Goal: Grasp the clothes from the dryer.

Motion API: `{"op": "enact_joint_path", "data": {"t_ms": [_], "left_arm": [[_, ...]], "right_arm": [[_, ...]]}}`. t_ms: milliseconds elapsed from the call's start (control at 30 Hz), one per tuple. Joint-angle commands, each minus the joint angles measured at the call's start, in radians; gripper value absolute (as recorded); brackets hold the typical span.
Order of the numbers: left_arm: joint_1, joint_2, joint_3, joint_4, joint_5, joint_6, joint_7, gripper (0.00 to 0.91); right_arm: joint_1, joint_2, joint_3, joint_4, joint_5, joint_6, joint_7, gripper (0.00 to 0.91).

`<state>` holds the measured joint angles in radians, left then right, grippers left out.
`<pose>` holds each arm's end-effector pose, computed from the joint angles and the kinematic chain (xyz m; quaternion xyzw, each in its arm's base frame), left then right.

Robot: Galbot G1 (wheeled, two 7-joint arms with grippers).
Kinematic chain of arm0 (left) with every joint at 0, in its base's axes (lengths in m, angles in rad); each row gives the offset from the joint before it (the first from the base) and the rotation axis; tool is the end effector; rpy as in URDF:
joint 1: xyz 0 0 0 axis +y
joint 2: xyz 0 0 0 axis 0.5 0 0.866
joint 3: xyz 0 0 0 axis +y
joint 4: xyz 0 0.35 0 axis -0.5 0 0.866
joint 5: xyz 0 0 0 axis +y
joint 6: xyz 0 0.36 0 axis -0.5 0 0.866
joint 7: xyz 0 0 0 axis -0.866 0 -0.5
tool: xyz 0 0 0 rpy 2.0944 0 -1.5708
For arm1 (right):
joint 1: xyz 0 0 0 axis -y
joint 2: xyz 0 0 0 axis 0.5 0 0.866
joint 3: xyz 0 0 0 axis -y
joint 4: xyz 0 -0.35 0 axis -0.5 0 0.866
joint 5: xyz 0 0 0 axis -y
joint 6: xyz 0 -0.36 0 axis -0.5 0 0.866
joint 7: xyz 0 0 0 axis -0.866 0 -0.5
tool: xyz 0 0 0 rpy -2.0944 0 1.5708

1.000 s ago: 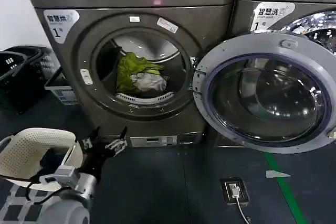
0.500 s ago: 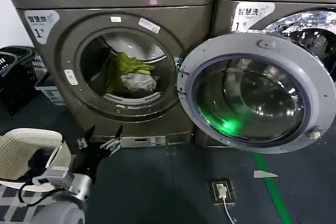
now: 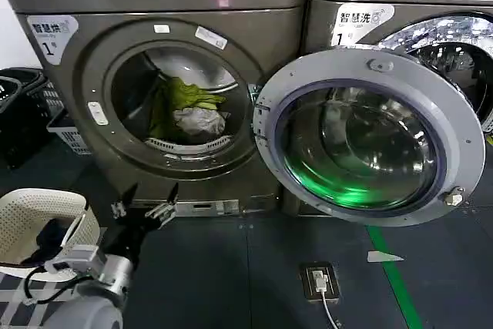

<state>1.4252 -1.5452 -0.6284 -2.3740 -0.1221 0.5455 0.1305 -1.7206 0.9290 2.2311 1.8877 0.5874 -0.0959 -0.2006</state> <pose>0.1978 0.0285 -0.1756 -0.0479 -0.9969 0.0291 0.0560 -0.0287 -0.4138 0.0387 0.4051 0.8359 -0.3090 0.2042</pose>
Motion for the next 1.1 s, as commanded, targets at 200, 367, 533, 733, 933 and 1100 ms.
{"op": "enact_joint_path", "data": {"t_ms": [200,367,533,733,933,1100], "left_arm": [[-0.001,0.003,0.001,0.002,-0.001,0.001,0.001,0.907],[-0.003,0.005,0.001,0.002,-0.003,0.001,0.001,0.907],[-0.006,0.003,0.004,0.008,-0.002,0.002,0.001,0.907],[-0.006,0.002,0.003,0.008,-0.003,0.002,0.001,0.907],[-0.005,0.003,0.001,0.007,-0.003,0.002,0.001,0.907],[-0.003,0.002,0.000,0.005,-0.002,0.002,0.001,0.907]], "right_arm": [[-0.003,0.000,0.002,0.003,0.000,0.011,-0.001,0.907],[-0.004,0.004,0.001,0.008,0.001,0.011,-0.003,0.907],[-0.004,0.010,0.002,0.010,0.000,0.011,-0.003,0.907],[0.000,0.015,-0.004,0.013,0.000,0.012,-0.004,0.907],[0.003,0.019,-0.008,0.014,0.000,0.013,-0.005,0.907],[0.005,0.018,-0.008,0.012,0.000,0.013,-0.006,0.907]]}}
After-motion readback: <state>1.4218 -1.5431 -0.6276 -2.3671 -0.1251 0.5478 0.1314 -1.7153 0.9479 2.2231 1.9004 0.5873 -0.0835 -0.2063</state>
